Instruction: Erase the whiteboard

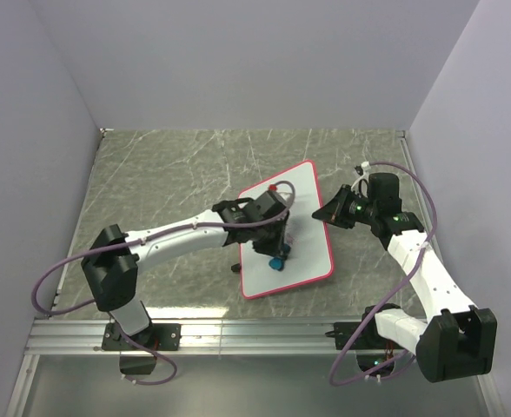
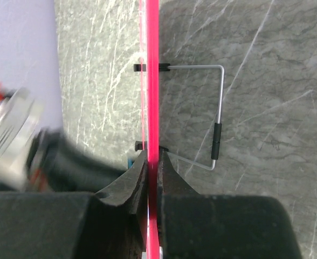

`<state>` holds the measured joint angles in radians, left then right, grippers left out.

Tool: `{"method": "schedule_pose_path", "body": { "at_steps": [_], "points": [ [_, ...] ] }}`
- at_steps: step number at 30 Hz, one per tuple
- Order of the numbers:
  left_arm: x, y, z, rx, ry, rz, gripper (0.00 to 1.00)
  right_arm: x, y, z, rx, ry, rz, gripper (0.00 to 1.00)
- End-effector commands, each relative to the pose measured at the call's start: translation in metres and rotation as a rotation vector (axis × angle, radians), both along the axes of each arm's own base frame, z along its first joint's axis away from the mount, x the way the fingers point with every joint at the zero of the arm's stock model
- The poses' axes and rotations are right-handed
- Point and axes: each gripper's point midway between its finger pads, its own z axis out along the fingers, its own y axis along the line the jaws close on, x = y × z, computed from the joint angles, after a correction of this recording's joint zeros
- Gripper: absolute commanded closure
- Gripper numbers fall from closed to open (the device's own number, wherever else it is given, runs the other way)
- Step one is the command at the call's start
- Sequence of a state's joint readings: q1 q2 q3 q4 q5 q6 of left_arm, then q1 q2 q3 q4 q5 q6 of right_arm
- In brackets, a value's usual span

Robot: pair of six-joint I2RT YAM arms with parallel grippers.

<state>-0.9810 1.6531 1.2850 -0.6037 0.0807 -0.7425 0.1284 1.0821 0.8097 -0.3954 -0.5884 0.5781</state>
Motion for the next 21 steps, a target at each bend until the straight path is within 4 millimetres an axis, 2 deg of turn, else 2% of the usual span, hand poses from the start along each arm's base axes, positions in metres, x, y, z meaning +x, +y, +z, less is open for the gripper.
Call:
{"method": "schedule_pose_path", "body": {
  "at_steps": [1, 3, 6, 11, 13, 14, 16, 17, 20, 21],
  "points": [
    [-0.054, -0.054, 0.022, -0.105, 0.029, -0.218, 1.0, -0.009, 0.0, -0.005, -0.046, 0.008, 0.029, 1.0],
    [-0.068, -0.056, 0.023, -0.114, 0.045, -0.245, 1.0, -0.008, -0.001, -0.002, -0.051, 0.0, 0.026, 1.0],
    [-0.074, -0.045, 0.014, -0.109, 0.062, -0.221, 1.0, -0.009, -0.002, -0.003, -0.06, -0.002, 0.026, 1.0],
    [-0.077, -0.009, -0.019, -0.042, 0.075, -0.148, 1.0, -0.011, -0.004, -0.002, -0.069, -0.008, 0.027, 1.0],
    [-0.064, 0.011, -0.032, -0.005, 0.067, -0.09, 1.0, -0.011, -0.003, -0.001, -0.07, -0.009, 0.029, 1.0],
    [-0.048, 0.022, -0.036, 0.001, 0.058, -0.049, 1.0, -0.011, -0.004, 0.0, -0.07, -0.01, 0.027, 1.0],
    [-0.031, 0.035, -0.038, -0.001, 0.059, -0.014, 1.0, -0.012, -0.003, 0.0, -0.062, -0.01, 0.028, 1.0],
    [-0.012, 0.045, -0.037, 0.002, 0.041, 0.014, 0.99, -0.012, -0.002, 0.001, -0.056, -0.012, 0.028, 1.0],
    [0.016, 0.055, -0.031, 0.027, 0.012, 0.035, 1.0, -0.012, -0.001, -0.001, -0.045, -0.001, 0.029, 1.0],
    [0.018, 0.056, -0.031, 0.042, 0.017, 0.032, 1.0, -0.012, 0.0, -0.001, -0.045, -0.001, 0.031, 1.0]
  ]
}}
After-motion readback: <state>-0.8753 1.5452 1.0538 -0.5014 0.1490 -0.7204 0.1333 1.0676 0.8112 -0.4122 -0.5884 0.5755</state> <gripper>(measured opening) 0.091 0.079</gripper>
